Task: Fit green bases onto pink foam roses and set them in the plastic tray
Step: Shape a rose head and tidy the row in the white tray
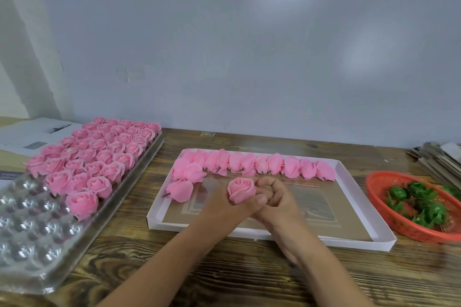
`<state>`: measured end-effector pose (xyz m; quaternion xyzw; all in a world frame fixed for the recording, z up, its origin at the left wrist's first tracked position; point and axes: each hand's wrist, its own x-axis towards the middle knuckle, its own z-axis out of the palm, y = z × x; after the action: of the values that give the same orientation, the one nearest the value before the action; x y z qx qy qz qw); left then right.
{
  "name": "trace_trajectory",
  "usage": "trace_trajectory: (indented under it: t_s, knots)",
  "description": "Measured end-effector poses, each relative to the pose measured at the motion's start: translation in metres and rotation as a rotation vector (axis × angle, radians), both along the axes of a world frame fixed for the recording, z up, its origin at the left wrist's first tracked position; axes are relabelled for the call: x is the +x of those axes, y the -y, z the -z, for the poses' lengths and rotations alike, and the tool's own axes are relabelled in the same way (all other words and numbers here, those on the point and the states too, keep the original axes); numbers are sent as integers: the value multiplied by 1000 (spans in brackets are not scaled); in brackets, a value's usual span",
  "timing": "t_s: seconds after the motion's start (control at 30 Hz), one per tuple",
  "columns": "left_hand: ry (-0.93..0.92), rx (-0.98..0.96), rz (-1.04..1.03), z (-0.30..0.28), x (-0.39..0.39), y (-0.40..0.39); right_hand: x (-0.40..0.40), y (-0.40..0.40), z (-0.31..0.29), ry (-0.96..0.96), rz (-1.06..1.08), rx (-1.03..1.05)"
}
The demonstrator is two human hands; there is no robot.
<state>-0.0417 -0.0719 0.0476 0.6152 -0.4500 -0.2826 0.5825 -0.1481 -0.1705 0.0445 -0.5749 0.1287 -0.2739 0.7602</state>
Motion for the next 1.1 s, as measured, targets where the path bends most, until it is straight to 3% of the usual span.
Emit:
trace_trajectory:
  t_s: [0.33,0.53,0.7,0.93,1.1]
  knots:
    - [-191,-41,-154,10,-2,-3,6,-9,8,-35,-19,42]
    - [-228,-178,-159,6,-5,-5,6,-13,5,-7,-131,218]
    - [-260,-165,-84,5,-5,-7,6,-15,2,36,-324,329]
    - [-324,-137,9,2,-5,-13,0,-12,1,-116,-442,620]
    - [-265,-169,-65,-2,-5,-14,2,-16,-2,-98,-405,520]
